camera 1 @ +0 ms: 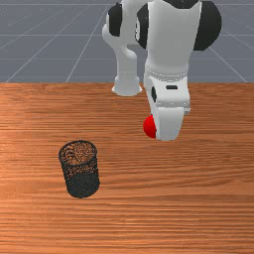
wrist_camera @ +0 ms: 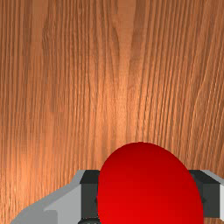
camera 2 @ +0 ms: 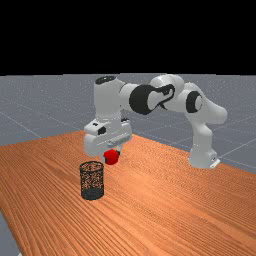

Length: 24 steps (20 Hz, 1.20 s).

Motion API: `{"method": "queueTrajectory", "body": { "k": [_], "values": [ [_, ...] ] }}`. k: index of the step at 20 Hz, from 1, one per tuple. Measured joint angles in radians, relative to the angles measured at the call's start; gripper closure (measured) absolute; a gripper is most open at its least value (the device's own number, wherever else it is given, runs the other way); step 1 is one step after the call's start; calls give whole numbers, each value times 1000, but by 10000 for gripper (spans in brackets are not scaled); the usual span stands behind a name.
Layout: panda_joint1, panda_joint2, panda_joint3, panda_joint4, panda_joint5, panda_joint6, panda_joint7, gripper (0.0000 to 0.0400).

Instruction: Put the ball into the container

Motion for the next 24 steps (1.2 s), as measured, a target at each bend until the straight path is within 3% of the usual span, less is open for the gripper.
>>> {"method": "queueTrajectory", "body": {
  "k": [3,4,13,16,17,18,19,20,21,24],
  "values": [
    [-18,-17,-13,-27,22,10,102,120],
    [-22,-22,-5,-38,4,17,-3,120],
    [-23,0,-5,2,4,-10,-4,120],
    [-46,-22,-27,-41,-23,8,-41,120],
    [-72,-33,-8,-63,-6,22,-110,120],
    [-65,-30,-37,-56,-35,16,-66,120],
    [-96,-38,-12,-73,-11,28,-149,120],
    [-90,-33,-42,-64,-37,23,-98,120],
    [-119,-32,-19,-64,-10,25,-158,120],
    [-135,-74,-28,-141,-2,54,-118,120]
  ]
}}
